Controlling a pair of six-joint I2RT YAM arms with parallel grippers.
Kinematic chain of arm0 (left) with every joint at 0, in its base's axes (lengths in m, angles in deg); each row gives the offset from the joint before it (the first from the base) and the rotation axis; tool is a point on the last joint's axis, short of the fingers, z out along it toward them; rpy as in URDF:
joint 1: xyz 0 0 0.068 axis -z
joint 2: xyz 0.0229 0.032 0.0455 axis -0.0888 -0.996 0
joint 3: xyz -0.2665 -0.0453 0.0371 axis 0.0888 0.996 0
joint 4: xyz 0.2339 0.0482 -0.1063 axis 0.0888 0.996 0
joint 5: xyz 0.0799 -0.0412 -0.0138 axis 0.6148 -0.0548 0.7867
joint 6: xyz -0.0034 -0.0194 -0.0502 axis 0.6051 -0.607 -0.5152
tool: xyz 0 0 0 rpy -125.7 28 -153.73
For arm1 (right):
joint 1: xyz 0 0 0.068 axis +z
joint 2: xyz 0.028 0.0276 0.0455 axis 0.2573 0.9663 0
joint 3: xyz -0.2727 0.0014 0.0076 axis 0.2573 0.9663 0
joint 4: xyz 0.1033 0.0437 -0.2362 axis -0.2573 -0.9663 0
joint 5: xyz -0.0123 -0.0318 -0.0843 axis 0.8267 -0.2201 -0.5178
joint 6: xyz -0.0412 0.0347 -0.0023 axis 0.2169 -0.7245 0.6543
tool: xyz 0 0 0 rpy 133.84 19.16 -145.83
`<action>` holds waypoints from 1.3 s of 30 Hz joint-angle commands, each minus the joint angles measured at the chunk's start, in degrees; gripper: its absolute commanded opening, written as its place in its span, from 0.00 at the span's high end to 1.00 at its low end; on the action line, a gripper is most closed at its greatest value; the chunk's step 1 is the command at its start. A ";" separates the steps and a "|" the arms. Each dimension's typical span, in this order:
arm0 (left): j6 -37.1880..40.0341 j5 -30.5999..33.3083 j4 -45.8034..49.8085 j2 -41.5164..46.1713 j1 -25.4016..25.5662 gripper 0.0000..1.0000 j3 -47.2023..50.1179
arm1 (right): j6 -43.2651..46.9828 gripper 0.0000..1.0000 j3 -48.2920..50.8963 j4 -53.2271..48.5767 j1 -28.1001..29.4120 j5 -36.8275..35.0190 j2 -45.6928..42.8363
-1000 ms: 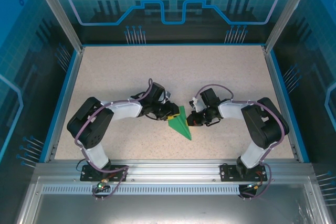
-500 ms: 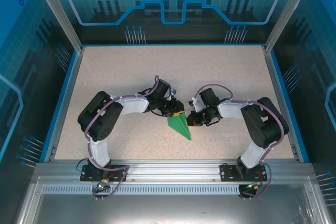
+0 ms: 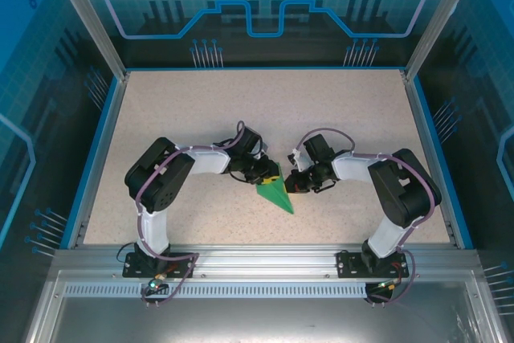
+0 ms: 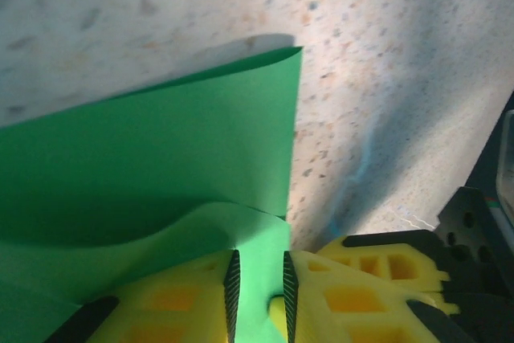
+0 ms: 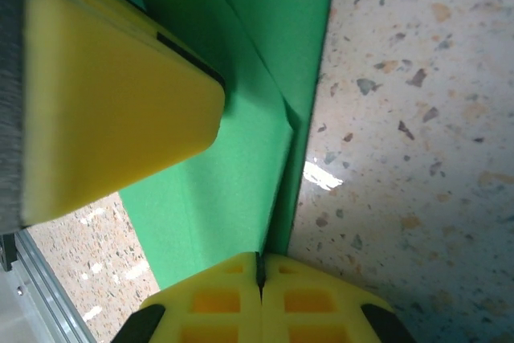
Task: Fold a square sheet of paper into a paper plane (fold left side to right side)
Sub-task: Fourth fold the wing at the center of the table.
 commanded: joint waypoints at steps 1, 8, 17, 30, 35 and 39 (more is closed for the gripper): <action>2.17 1.63 3.77 -0.60 0.31 0.76 1.09 | 1.15 1.00 0.71 -5.22 1.20 -4.20 2.02; 2.90 3.10 5.04 -1.03 0.30 0.76 2.01 | 0.04 0.94 0.95 -3.22 0.96 -1.35 -1.09; 2.28 3.62 3.56 -0.71 0.36 0.77 4.51 | -1.06 0.75 3.24 -3.83 -1.56 6.94 -10.23; 2.35 3.63 3.50 -0.60 0.36 0.77 4.38 | -2.68 0.77 7.09 -1.41 0.46 15.86 -7.62; 2.35 3.55 3.49 -0.60 0.31 0.77 4.40 | -2.03 0.77 6.81 -2.77 1.09 14.52 -5.45; 2.44 3.57 3.58 -0.71 0.31 0.77 4.25 | -1.93 0.77 6.53 -3.23 1.58 13.67 -3.94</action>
